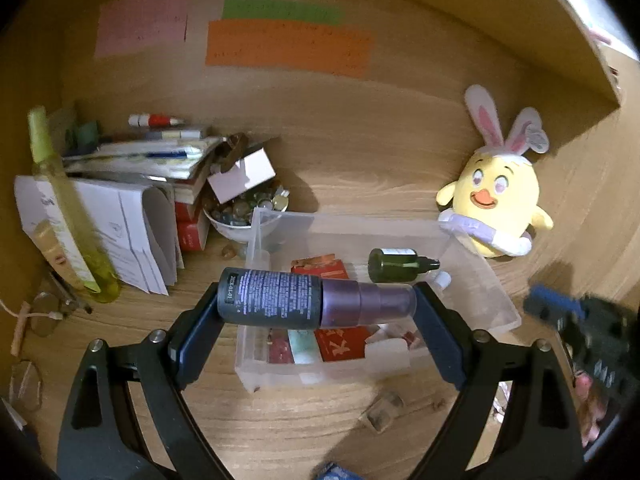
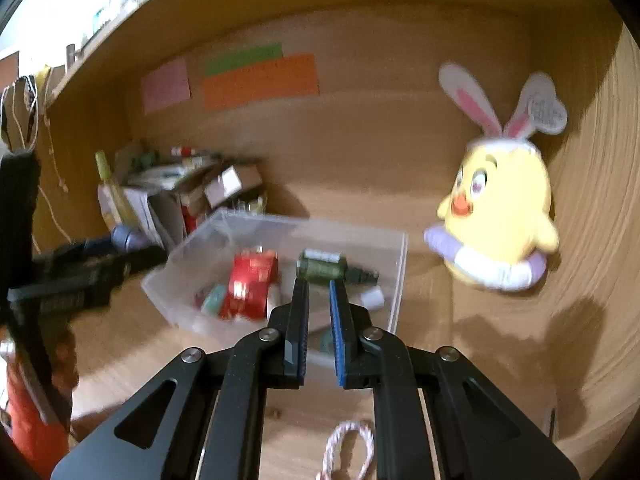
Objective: Organize objects
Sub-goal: 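Carry the bottle into the bin and open left gripper while right carries the bracelet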
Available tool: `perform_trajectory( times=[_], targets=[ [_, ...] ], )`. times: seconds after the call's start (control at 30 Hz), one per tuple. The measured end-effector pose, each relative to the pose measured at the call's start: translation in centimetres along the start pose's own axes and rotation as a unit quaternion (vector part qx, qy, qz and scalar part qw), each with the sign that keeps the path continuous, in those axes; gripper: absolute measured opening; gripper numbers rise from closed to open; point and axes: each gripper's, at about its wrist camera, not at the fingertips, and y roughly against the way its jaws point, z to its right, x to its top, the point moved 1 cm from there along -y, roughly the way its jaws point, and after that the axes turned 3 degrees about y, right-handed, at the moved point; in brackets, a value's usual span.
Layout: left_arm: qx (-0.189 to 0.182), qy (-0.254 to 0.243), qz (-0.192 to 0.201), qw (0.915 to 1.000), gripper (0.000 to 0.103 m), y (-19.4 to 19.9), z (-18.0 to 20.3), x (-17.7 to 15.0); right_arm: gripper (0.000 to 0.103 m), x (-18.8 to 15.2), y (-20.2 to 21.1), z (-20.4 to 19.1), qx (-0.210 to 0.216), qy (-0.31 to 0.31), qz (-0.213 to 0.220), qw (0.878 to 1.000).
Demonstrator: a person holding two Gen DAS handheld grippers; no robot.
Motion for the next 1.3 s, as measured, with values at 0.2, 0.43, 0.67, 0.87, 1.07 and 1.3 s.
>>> perform_trajectory(
  times=[0.2, 0.43, 0.67, 0.87, 1.07, 1.3],
  targets=[
    [0.012, -0.010, -0.031, 0.9994, 0.091, -3.0, 0.2, -0.1, 0.043, -3.5, -0.5, 0.7, -0.022, 0.002, -0.042, 0.999],
    [0.018, -0.033, -0.055, 0.9978, 0.091, -5.5, 1.2, -0.3, 0.044, -7.5, -2.5, 1.3, -0.032, 0.008, -0.117, 0.993],
    [0.026, -0.047, -0.069, 0.9962, 0.091, -7.0, 1.8, -0.3, 0.039, -9.4, -3.9, 1.6, -0.047, 0.021, -0.152, 0.987],
    [0.022, -0.047, -0.086, 0.9949, 0.091, -8.2, 2.0, -0.5, 0.010, -9.5, -3.6, 2.0, -0.047, 0.017, -0.141, 0.989],
    [0.017, -0.051, -0.104, 0.9931, 0.091, -8.9, 2.4, -0.7, 0.009, -8.6, -2.0, 2.0, -0.032, 0.002, -0.112, 0.993],
    [-0.006, -0.036, -0.120, 0.9921, 0.092, -8.7, 2.3, -0.6, 0.009, -4.5, 0.6, 1.6, -0.026, 0.002, -0.040, 0.999]
  ],
)
